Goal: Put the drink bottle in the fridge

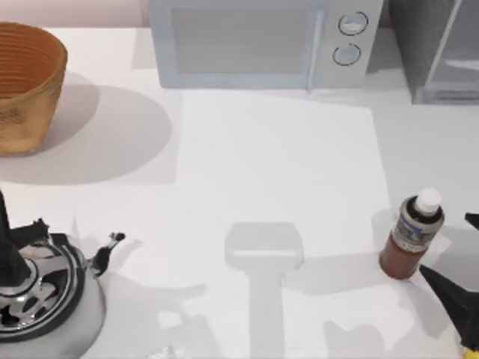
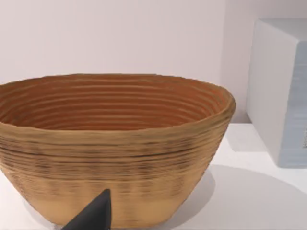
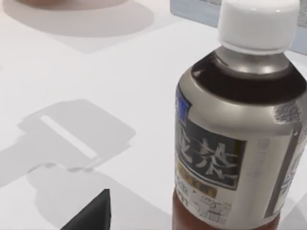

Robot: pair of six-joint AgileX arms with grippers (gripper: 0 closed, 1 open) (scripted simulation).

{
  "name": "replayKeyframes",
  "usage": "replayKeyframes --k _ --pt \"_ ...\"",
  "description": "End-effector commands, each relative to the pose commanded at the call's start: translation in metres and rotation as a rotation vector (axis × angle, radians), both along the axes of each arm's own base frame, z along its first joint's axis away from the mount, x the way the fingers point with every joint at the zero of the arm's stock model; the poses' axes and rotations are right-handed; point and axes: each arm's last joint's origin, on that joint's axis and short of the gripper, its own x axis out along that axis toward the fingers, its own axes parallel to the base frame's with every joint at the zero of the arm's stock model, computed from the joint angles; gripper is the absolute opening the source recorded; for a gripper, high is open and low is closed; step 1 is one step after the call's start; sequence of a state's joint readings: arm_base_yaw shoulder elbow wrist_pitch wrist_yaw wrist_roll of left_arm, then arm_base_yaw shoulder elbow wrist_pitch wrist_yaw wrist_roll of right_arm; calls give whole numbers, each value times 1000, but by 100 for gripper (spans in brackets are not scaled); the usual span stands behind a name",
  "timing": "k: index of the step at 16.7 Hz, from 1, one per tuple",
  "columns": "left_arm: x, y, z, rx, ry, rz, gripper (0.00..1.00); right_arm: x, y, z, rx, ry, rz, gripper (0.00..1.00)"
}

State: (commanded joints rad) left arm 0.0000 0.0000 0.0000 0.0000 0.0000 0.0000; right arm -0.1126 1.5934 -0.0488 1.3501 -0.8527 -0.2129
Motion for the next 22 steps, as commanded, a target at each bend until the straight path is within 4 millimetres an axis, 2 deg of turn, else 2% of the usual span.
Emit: replayKeyframes --k 4,7,11,15,20,22 --pt "0 0 0 0 0 0 100 5 1 1 2 -6 1 100" --pt "0 0 0 0 0 0 100 23 6 3 6 -7 -3 100" --pt "0 0 0 0 0 0 100 43 23 -3 4 -4 -2 100" --pt "0 0 0 0 0 0 100 44 39 -10 1 -1 0 100" --pt "0 0 0 0 0 0 100 42 41 -12 0 0 0 100" --pt "0 0 0 0 0 0 100 42 41 -12 0 0 0 85"
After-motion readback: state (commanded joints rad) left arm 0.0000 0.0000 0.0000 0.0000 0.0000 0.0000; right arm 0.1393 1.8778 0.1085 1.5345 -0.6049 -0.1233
